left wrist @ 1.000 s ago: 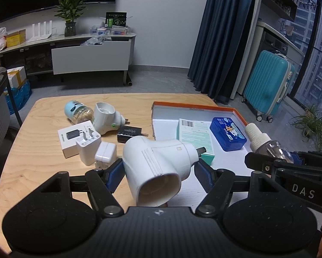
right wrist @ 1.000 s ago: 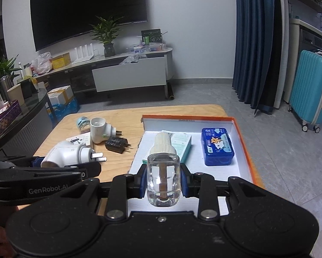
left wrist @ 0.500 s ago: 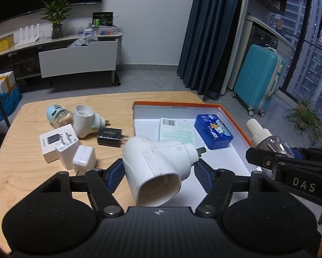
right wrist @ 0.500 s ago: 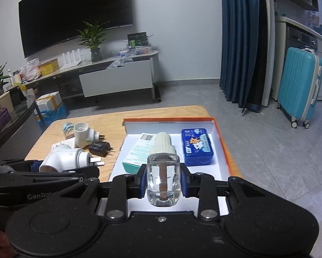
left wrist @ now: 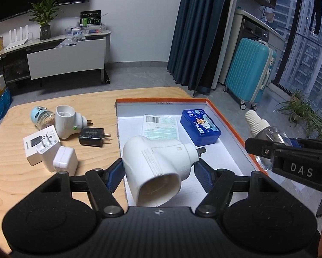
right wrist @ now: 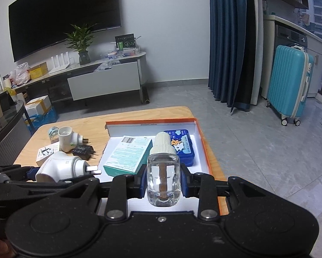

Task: Organize rigid objects
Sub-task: 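Carry the glass bottle and socket adapter over the white box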

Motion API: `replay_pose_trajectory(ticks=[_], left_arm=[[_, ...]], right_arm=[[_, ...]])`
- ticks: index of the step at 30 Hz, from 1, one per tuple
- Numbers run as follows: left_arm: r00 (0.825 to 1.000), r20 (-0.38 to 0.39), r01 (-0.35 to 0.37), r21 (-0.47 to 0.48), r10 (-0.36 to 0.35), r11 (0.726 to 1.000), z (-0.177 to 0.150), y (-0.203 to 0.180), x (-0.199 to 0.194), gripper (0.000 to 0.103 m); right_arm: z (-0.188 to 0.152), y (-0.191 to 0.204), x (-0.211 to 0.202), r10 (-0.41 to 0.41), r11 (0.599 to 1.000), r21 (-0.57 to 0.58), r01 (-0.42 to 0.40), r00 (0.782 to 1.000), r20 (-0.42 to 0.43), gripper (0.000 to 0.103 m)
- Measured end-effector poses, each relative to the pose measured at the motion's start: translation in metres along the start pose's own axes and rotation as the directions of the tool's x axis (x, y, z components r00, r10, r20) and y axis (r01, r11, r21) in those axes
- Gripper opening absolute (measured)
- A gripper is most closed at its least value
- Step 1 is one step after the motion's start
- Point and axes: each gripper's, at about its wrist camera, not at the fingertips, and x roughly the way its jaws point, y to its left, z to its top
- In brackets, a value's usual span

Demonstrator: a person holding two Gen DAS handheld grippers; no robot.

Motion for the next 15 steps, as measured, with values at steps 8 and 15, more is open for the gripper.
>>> replay_pose_trajectory(ticks=[8, 15], left_arm=[[1.0, -0.011, 0.016, 0.013, -0.016, 1.0, 0.001, -0.006, 0.01, 0.072], [0.999, -0.022, 0.028, 0.014, -0.028, 1.0, 0.001, -0.009, 0.018, 0.072]], right_arm=[[0.003, -0.006, 0.01, -0.019, 1.0, -0.005, 0.019, 1.0, -0.012, 0.037], [0.003, -0.009, 0.023, -0.027, 1.0, -0.011, 0.027, 0.999, -0.032, 0.037]])
